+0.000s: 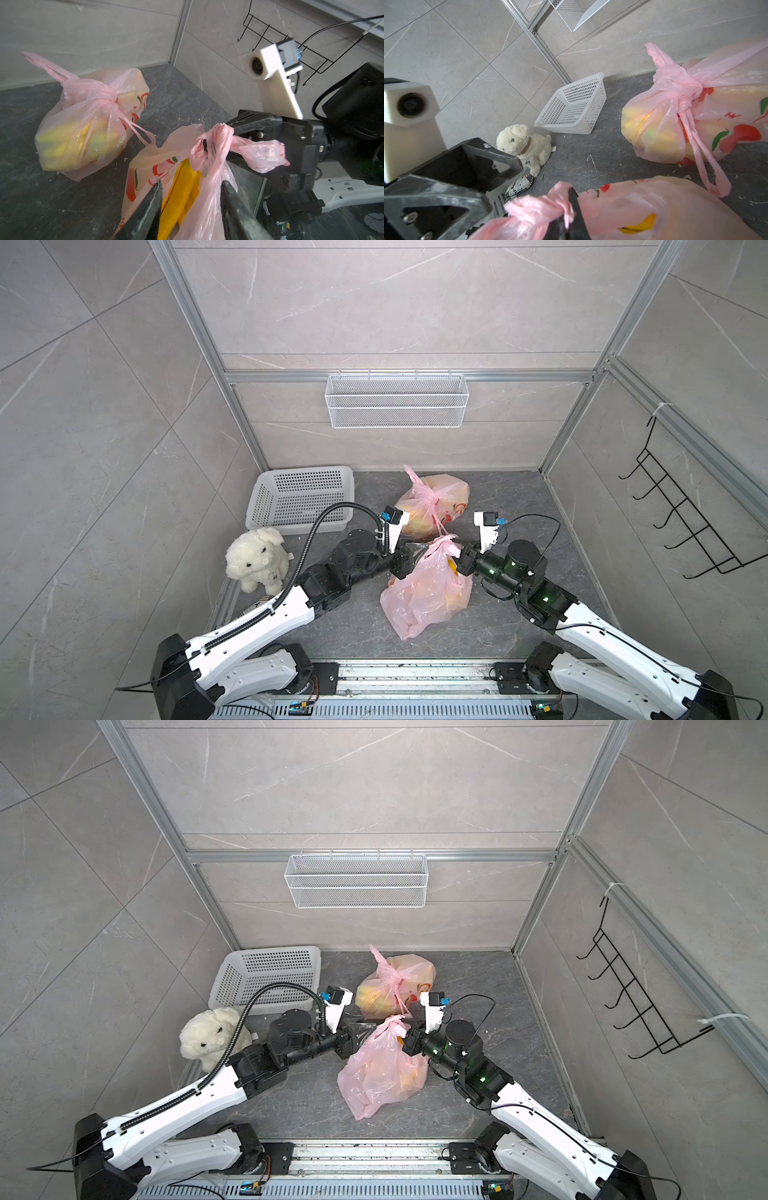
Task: Place the banana into a plastic bag & tie a knot
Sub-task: Cross the plastic bag at the center of the board.
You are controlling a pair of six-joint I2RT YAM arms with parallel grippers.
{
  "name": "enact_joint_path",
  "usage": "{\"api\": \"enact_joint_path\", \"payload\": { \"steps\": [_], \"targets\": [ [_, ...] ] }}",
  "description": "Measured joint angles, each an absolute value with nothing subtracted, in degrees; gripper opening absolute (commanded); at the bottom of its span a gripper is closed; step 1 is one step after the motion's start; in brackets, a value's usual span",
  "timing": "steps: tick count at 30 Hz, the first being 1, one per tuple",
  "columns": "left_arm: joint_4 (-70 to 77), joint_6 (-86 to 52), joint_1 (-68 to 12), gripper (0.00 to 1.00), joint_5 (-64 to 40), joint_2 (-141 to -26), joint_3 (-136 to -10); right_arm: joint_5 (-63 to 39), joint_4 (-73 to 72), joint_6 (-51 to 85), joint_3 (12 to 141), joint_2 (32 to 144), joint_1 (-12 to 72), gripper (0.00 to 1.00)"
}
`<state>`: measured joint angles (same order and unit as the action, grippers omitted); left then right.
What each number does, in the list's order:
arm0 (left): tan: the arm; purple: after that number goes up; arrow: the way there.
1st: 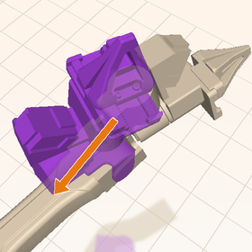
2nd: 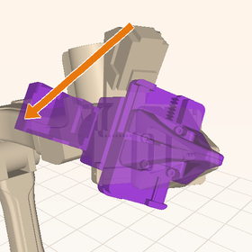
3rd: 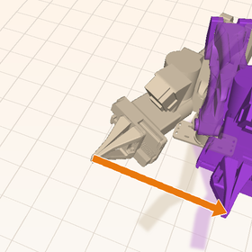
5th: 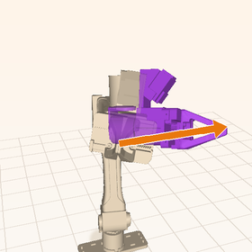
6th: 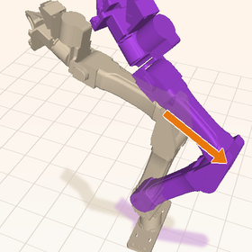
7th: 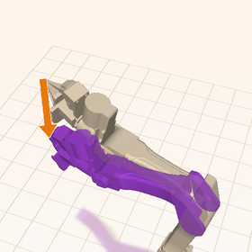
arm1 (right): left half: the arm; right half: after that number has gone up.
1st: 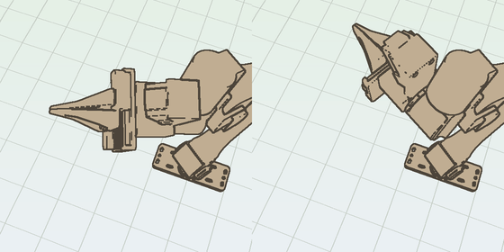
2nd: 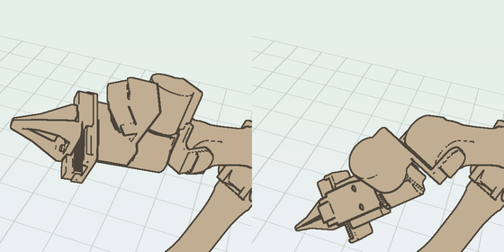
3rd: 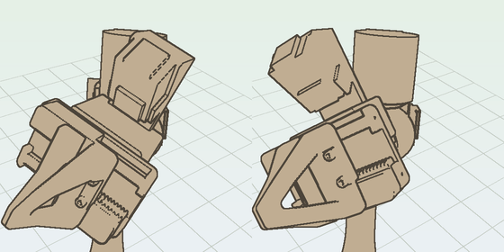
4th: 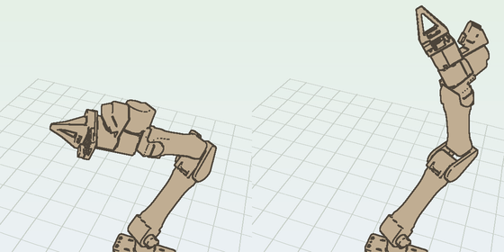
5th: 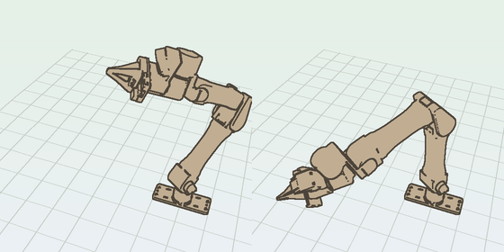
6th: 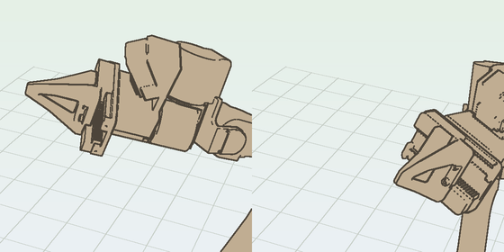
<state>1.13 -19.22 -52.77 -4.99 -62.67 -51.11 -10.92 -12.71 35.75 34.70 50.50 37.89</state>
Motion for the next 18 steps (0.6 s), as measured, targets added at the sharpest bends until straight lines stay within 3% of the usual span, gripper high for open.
{"api": "enact_joint_path", "payload": {
  "steps": [4,6,14,18],
  "targets": [
    [1.0,-19.3,-52.8,0.34,-7.2,-67.5,-52.0,-11.3,-12.9,35.4,34.7,50.5,37.9,0.00],
    [0.8,-19.3,-52.8,0.34,-8.2,-69.4,-52.7,-11.4,-13.2,35.3,34.5,50.5,37.9,0.00],
    [0.2,-18.5,-52.5,0.55,-8.1,-62.4,-51.8,-11.4,-13.2,34.7,34.4,50.5,37.9,0.00],
    [0.2,-17.9,-51.0,0.58,-7.6,-57.7,-51.8,-11.7,-13.2,34.5,34.4,50.5,37.9,0.00]
  ]
}}
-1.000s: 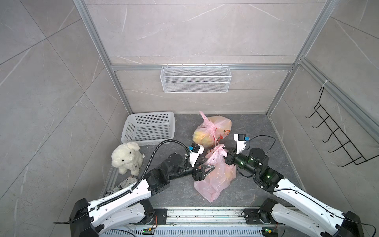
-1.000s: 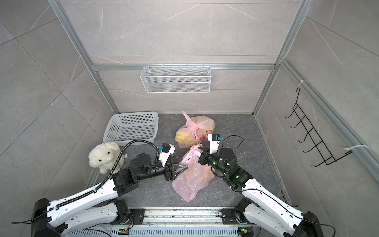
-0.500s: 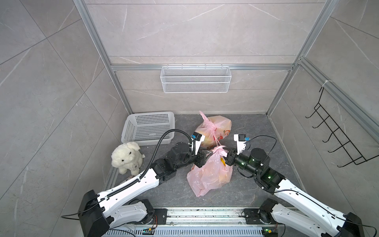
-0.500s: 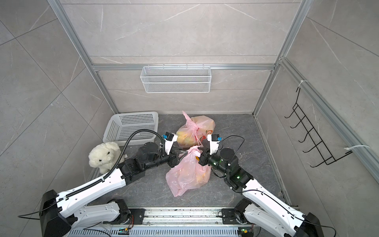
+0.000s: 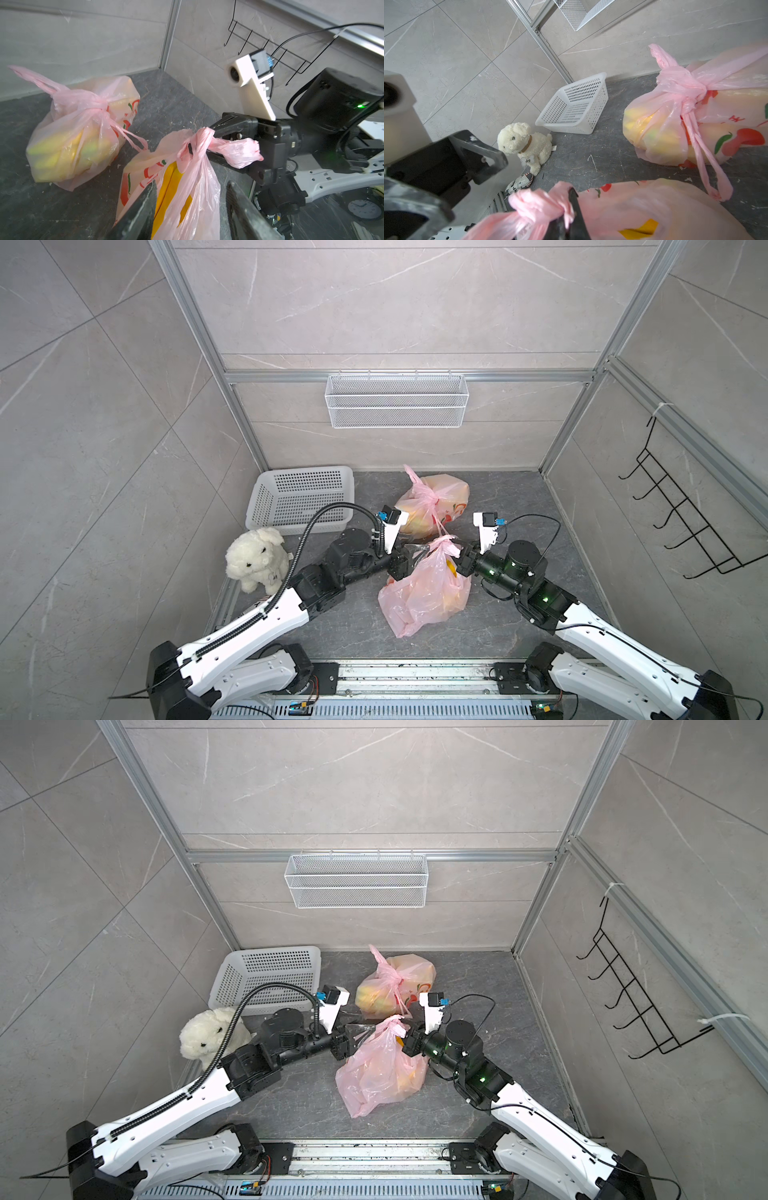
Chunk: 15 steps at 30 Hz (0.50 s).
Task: Place the banana into a plastic bag & tie a knot
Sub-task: Cross the plastic bag at the center of the board.
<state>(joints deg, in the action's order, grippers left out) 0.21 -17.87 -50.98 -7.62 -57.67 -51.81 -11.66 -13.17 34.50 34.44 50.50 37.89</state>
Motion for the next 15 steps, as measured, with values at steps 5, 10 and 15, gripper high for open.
{"api": "enact_joint_path", "payload": {
  "steps": [5,10,15],
  "targets": [
    [-1.4,-17.8,-48.0,0.56,-6.4,-61.1,-53.5,-12.1,-13.2,34.5,34.4,50.5,37.9,0.00],
    [-3.2,-17.5,-47.4,0.55,-9.1,-68.9,-55.2,-12.3,-13.2,34.5,34.4,50.5,37.9,0.00],
    [-2.4,-17.4,-49.7,0.52,-13.4,-71.8,-55.2,-12.3,-13.2,34.5,34.4,50.5,37.9,0.00]
  ]
}}
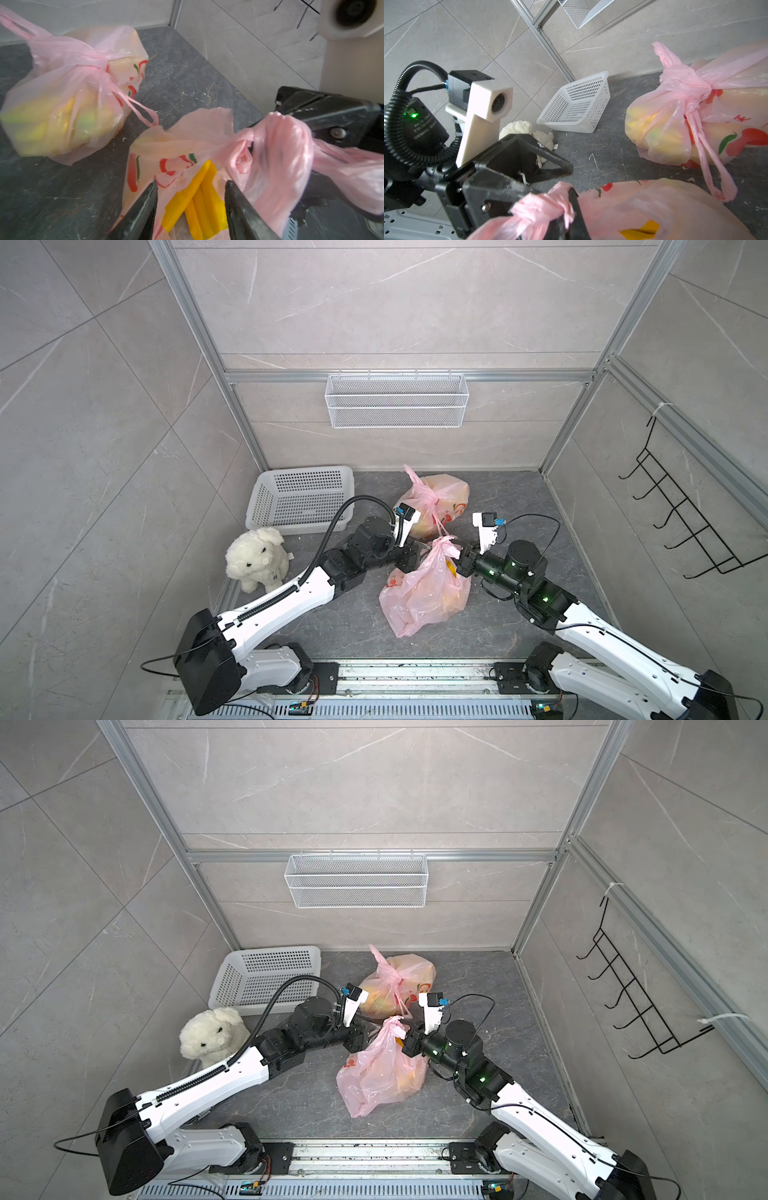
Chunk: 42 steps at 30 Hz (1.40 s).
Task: Place the banana into a plastic bag & tie a knot
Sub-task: Cross the plastic bag at the center of the board.
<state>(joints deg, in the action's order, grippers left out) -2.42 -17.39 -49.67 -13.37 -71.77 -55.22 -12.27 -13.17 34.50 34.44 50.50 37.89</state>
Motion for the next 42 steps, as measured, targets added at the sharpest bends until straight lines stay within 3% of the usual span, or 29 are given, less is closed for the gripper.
{"api": "enact_joint_path", "payload": {
  "steps": [7,20,24,29,42],
  "targets": [
    [1.7,-18.0,-50.7,0.41,-15.4,-74.1,-55.2,-13.1,-13.2,34.5,34.4,50.5,37.9,0.00],
    [1.7,-17.7,-50.9,0.00,-16.5,-75.0,-56.1,-13.6,-13.5,33.8,34.0,50.6,37.8,0.00],
    [1.2,-17.3,-50.9,0.00,-16.5,-75.0,-56.4,-13.6,-13.4,33.1,34.0,50.6,37.8,0.00],
    [0.4,-17.0,-51.0,0.00,-15.2,-74.4,-56.3,-13.0,-9.5,30.3,34.5,49.0,37.8,0.25],
    [-1.3,-16.2,-50.8,0.00,-13.0,-72.7,-56.3,-12.2,8.4,22.1,38.9,38.5,37.8,0.67]
  ]
}}
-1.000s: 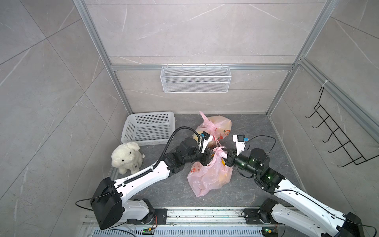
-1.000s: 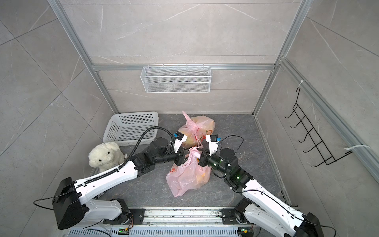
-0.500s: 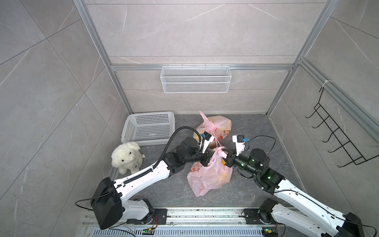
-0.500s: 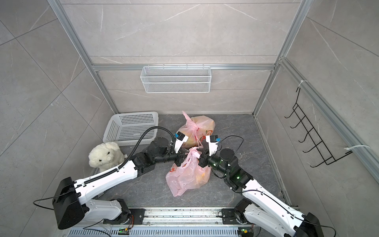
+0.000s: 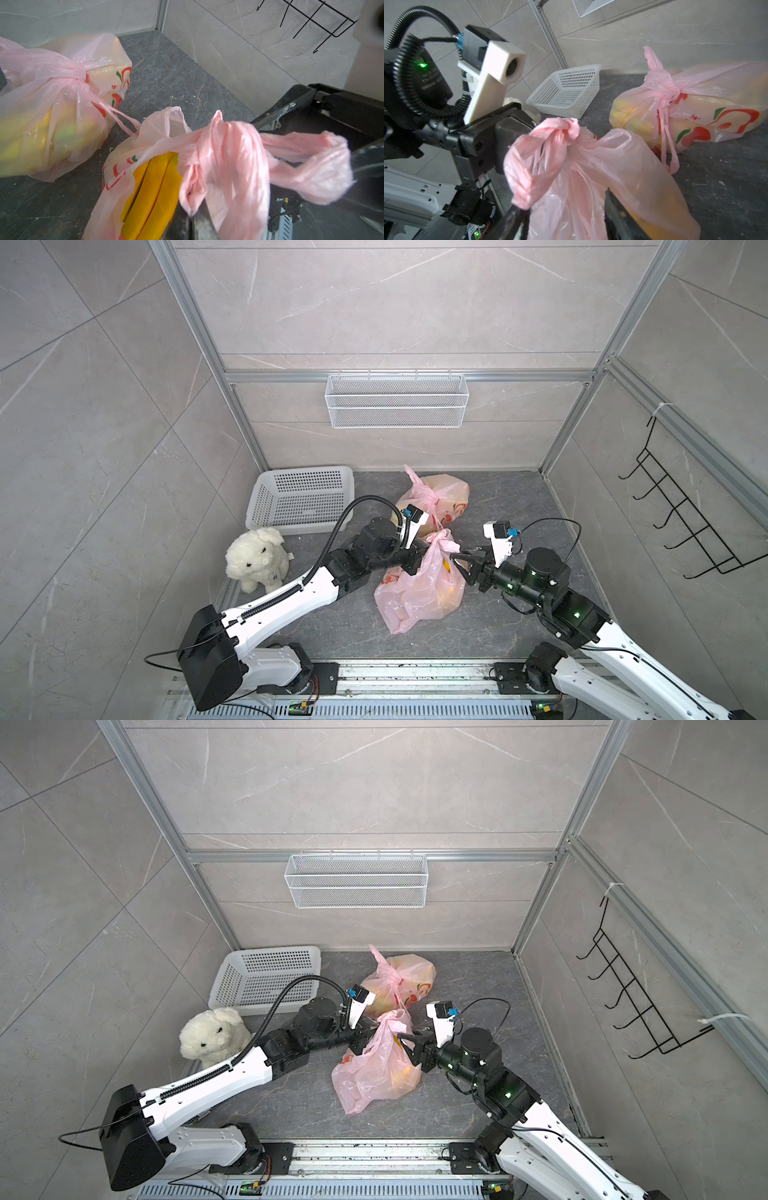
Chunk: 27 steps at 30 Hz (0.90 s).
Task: Place the banana into a plastic bag & tie a knot
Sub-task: Cross the plastic bag at the center of the board, then tie the plastic bag at the center of the board.
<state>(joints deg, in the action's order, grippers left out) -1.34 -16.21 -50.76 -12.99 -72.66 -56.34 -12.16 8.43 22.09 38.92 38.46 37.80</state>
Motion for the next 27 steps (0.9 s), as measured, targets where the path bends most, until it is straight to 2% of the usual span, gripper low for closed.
{"api": "enact_joint_path", "payload": {
  "steps": [8,14,17,23,27],
  "targets": [
    [-1.3,-15.8,-51.0,0.00,-13.6,-72.8,-56.3,-13.8,10.6,21.2,44.4,38.3,37.8,0.73],
    [-1.3,-15.4,-52.1,0.00,-13.6,-73.5,-56.3,-14.4,10.7,21.4,44.6,41.6,37.8,0.67],
    [-1.3,-15.0,-52.5,0.00,-13.7,-73.8,-56.3,-14.4,11.0,21.8,44.6,43.5,37.8,0.54],
    [-1.3,-14.7,-52.5,0.00,-13.6,-73.9,-56.3,-14.0,12.3,22.5,44.6,44.6,37.8,0.11],
    [-1.2,-14.7,-52.5,0.00,-12.8,-73.7,-56.2,-11.6,14.3,22.3,44.6,44.5,37.8,0.00]
  ]
}}
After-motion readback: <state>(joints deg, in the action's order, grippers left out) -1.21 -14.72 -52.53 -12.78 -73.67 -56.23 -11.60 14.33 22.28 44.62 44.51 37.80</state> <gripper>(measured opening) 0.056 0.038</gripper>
